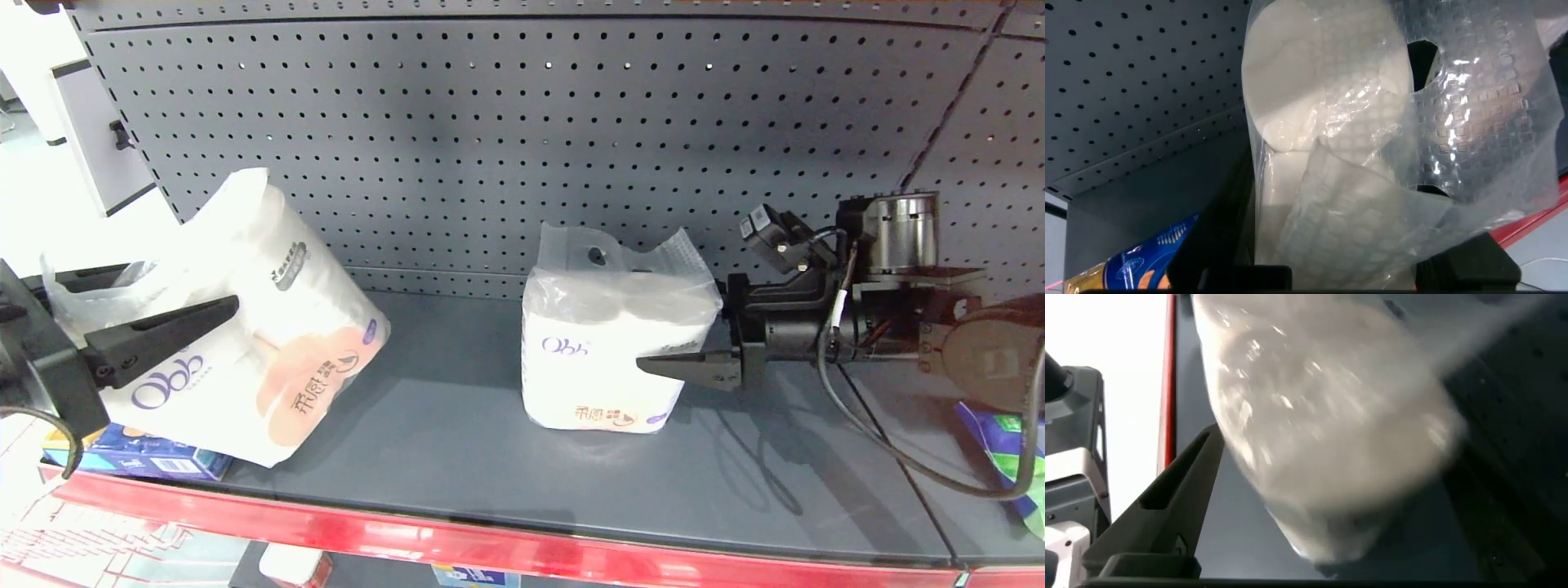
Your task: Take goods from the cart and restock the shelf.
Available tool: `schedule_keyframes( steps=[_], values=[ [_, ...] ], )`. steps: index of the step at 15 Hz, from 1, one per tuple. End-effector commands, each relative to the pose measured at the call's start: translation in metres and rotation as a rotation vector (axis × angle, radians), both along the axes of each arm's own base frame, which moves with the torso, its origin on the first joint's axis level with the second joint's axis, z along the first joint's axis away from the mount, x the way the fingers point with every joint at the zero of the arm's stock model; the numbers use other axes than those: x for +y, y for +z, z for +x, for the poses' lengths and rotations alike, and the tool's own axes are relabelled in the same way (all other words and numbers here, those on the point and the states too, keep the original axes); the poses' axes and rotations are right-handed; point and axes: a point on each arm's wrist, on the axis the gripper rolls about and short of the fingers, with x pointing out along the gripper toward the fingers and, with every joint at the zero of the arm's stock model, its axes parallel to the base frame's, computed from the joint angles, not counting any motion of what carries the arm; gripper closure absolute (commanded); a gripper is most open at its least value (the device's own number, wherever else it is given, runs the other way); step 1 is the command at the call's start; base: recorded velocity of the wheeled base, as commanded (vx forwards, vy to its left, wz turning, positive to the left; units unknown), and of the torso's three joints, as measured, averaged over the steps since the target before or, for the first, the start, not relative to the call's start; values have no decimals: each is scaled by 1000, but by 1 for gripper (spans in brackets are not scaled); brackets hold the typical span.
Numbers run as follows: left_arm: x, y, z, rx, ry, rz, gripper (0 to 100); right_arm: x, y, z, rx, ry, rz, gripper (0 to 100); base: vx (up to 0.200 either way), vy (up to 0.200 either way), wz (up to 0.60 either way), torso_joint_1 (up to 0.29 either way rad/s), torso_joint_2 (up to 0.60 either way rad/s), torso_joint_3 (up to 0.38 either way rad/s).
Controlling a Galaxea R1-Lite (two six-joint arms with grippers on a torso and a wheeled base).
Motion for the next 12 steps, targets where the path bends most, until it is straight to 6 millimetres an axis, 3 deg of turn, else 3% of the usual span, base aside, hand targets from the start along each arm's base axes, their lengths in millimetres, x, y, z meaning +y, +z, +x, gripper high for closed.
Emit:
schedule_keyframes(
  steps=[1,5,6,12],
  values=[
    [0,-1,0,1,-1,0,100,12,-2,1,3,32,-1,0,0,0,0,0,0,0],
    [0,0,-2,-3,-1,-2,100,16,-4,3,7,38,-6,0,0,0,0,0,0,0],
    [0,1,-2,-6,-1,-2,100,16,-5,4,8,39,-7,100,0,0,0,0,0,0],
    [0,1,-2,-9,2,-2,100,14,-2,-4,0,41,-7,100,0,0,0,0,0,0]
  ],
)
